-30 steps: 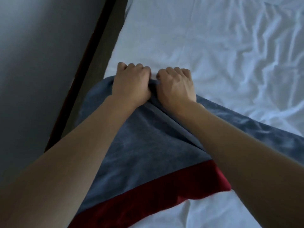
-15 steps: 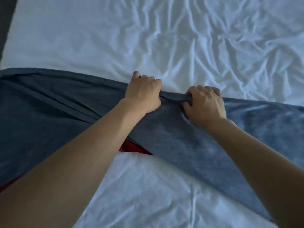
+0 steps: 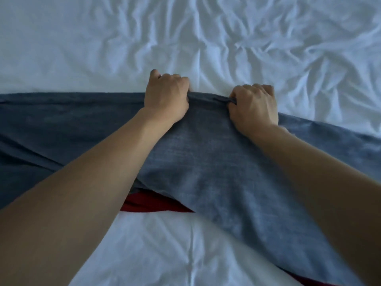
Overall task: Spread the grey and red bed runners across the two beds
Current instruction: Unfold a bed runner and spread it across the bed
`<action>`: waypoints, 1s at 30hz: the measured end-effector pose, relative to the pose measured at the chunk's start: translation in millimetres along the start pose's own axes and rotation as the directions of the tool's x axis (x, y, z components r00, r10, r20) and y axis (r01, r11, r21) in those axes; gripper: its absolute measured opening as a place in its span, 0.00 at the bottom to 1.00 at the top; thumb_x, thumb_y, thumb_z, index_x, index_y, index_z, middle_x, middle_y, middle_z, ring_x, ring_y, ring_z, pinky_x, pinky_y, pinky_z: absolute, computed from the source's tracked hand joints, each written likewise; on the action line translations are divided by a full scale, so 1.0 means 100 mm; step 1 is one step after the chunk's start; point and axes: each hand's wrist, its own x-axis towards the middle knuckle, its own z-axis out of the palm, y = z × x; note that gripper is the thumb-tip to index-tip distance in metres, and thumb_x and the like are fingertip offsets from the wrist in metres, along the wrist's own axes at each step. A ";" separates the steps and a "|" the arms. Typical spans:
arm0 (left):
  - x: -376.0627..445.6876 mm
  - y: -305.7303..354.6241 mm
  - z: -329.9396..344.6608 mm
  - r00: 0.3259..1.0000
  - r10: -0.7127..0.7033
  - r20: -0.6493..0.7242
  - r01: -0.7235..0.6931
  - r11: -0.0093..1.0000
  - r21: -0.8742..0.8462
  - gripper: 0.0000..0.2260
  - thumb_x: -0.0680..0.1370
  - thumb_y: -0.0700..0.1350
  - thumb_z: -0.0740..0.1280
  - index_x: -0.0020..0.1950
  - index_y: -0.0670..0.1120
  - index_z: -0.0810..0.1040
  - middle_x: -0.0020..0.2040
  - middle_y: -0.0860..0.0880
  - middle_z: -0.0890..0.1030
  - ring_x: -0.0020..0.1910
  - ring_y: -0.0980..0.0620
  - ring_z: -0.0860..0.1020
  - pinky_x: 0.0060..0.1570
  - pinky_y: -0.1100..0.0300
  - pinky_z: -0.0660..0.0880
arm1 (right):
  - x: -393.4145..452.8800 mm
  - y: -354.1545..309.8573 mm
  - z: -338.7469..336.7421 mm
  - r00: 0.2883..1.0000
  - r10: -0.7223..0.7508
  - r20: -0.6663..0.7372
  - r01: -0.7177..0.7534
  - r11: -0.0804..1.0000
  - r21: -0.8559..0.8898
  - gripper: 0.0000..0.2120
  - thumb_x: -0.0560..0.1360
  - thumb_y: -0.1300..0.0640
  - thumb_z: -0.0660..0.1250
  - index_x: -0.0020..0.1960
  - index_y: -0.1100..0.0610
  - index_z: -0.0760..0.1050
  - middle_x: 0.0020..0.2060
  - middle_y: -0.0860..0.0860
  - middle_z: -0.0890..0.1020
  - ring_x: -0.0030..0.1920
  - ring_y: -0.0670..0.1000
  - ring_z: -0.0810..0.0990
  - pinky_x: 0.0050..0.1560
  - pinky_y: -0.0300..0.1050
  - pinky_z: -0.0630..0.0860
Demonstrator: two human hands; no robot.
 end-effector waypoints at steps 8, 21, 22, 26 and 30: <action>-0.34 -0.02 -0.06 0.993 -0.029 -0.114 0.031 0.999 0.011 0.15 0.75 0.45 0.68 0.61 0.46 0.75 0.58 0.46 0.75 0.57 0.43 0.74 0.61 0.49 0.64 | -0.34 -0.11 -0.11 0.992 -0.010 -0.129 0.012 1.000 0.010 0.14 0.76 0.54 0.65 0.59 0.57 0.76 0.56 0.55 0.78 0.58 0.59 0.74 0.70 0.53 0.61; -2.30 -0.33 -0.24 0.987 -0.095 -0.127 0.089 0.995 -0.053 0.02 0.74 0.45 0.67 0.46 0.49 0.76 0.47 0.49 0.78 0.48 0.45 0.76 0.52 0.50 0.62 | -2.04 -1.43 -0.22 0.893 -0.430 -0.136 0.436 0.900 0.012 0.06 0.72 0.63 0.66 0.43 0.58 0.81 0.38 0.54 0.80 0.45 0.58 0.79 0.72 0.60 0.63; -2.44 -0.41 -0.20 0.988 -0.099 -0.114 0.095 0.995 -0.042 0.02 0.74 0.45 0.67 0.46 0.49 0.76 0.46 0.49 0.78 0.48 0.45 0.76 0.51 0.50 0.62 | -2.11 -1.51 -0.15 0.890 -0.445 -0.097 0.448 0.894 0.009 0.06 0.72 0.64 0.66 0.43 0.58 0.82 0.38 0.54 0.80 0.45 0.58 0.79 0.73 0.60 0.62; -2.82 -0.62 -0.04 0.997 -0.038 -0.067 0.036 0.999 -0.024 0.06 0.74 0.48 0.70 0.49 0.48 0.78 0.46 0.50 0.79 0.49 0.46 0.76 0.51 0.50 0.64 | -2.17 -1.68 0.07 0.904 -0.428 -0.005 0.427 0.903 -0.054 0.09 0.74 0.62 0.63 0.48 0.59 0.82 0.42 0.55 0.81 0.51 0.59 0.78 0.75 0.59 0.57; -2.81 -0.71 0.06 0.987 0.116 -0.109 -0.120 0.992 -0.033 0.09 0.74 0.53 0.68 0.50 0.49 0.79 0.46 0.51 0.79 0.51 0.47 0.75 0.54 0.50 0.64 | -2.07 -1.77 0.19 0.933 -0.358 -0.039 0.351 0.929 -0.120 0.08 0.76 0.59 0.63 0.47 0.59 0.81 0.41 0.55 0.80 0.50 0.59 0.77 0.76 0.60 0.56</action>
